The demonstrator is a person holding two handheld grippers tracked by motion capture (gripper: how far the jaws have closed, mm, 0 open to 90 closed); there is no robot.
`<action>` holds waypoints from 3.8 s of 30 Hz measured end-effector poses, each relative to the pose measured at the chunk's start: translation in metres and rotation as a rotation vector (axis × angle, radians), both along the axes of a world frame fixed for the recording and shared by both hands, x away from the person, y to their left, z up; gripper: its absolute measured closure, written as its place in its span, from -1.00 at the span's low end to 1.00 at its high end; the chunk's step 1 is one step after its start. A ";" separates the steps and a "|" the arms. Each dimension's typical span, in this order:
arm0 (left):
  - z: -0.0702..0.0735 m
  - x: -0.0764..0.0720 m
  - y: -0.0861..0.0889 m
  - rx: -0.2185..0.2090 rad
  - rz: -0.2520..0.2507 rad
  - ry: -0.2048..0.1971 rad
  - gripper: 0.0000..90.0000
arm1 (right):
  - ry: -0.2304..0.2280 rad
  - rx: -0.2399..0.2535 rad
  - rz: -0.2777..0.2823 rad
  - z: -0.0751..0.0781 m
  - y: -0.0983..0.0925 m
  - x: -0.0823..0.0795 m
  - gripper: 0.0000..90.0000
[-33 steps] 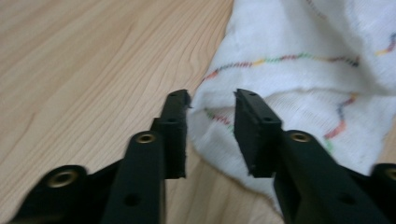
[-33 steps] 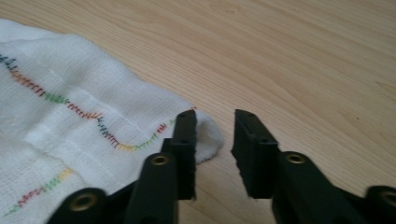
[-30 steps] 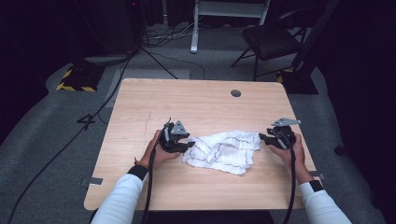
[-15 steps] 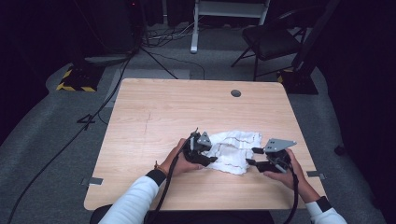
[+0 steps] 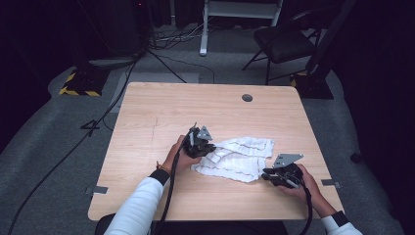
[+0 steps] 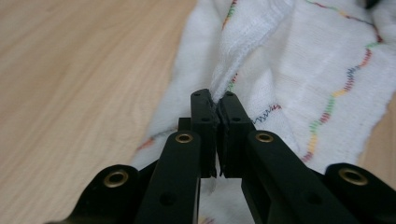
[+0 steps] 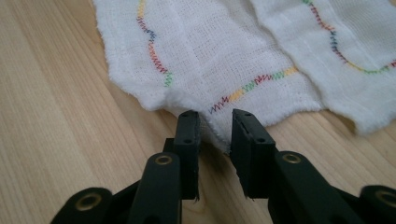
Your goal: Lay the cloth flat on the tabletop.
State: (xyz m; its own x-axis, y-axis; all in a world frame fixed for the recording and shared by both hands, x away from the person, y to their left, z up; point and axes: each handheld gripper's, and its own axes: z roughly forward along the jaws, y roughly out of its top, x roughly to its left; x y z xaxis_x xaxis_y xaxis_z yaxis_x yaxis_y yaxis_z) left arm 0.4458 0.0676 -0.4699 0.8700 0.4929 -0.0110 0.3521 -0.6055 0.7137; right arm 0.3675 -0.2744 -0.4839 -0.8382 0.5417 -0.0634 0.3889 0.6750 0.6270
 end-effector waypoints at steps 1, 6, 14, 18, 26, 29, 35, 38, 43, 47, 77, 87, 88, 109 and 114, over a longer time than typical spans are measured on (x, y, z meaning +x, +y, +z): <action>0.001 0.002 0.003 -0.012 0.010 0.003 0.93 | 0.000 0.000 0.000 0.000 0.000 0.000 0.72; 0.007 0.009 0.010 -0.004 0.029 -0.033 0.91 | -0.008 0.017 -0.018 0.001 -0.009 -0.001 0.67; 0.007 0.029 0.014 -0.008 0.053 -0.037 0.90 | -0.113 0.126 -0.030 0.023 0.003 0.003 0.48; 0.006 0.037 0.017 0.003 0.075 -0.044 0.90 | -0.091 0.144 -0.031 0.021 0.015 0.012 0.38; 0.004 0.070 0.025 0.031 0.169 -0.059 0.87 | -0.023 0.025 0.005 -0.002 0.032 0.019 0.35; -0.001 0.083 0.025 0.057 0.216 -0.057 0.84 | -0.014 0.038 -0.011 -0.002 0.022 0.020 0.34; -0.010 0.098 0.029 0.069 0.356 -0.045 0.56 | 0.006 0.042 -0.026 -0.002 0.008 0.021 0.33; -0.007 0.094 0.031 0.041 0.361 -0.038 0.16 | 0.004 0.032 -0.021 -0.001 0.006 0.021 0.26; 0.009 0.067 0.027 -0.033 0.283 -0.065 -0.19 | -0.042 0.055 -0.036 0.006 0.005 0.024 0.19; 0.014 0.040 0.015 -0.034 0.183 -0.071 -0.27 | -0.101 0.091 -0.061 0.015 0.005 0.033 0.16; -0.020 -0.033 -0.015 0.056 -0.132 0.082 0.30 | -0.165 0.001 -0.051 0.011 0.030 0.094 0.87; -0.021 -0.061 -0.003 0.032 -0.178 0.109 0.25 | -0.268 0.091 -0.175 0.040 0.012 0.111 0.89; -0.021 -0.064 -0.002 0.030 -0.180 0.114 0.24 | -0.268 0.092 -0.184 0.041 0.012 0.115 0.89; -0.008 0.064 0.020 0.023 0.299 -0.015 -0.48 | -0.226 0.041 -0.290 0.014 0.018 0.158 0.89; -0.026 0.082 0.018 0.048 0.346 0.054 -0.47 | -0.210 0.062 -0.293 0.011 0.015 0.156 0.89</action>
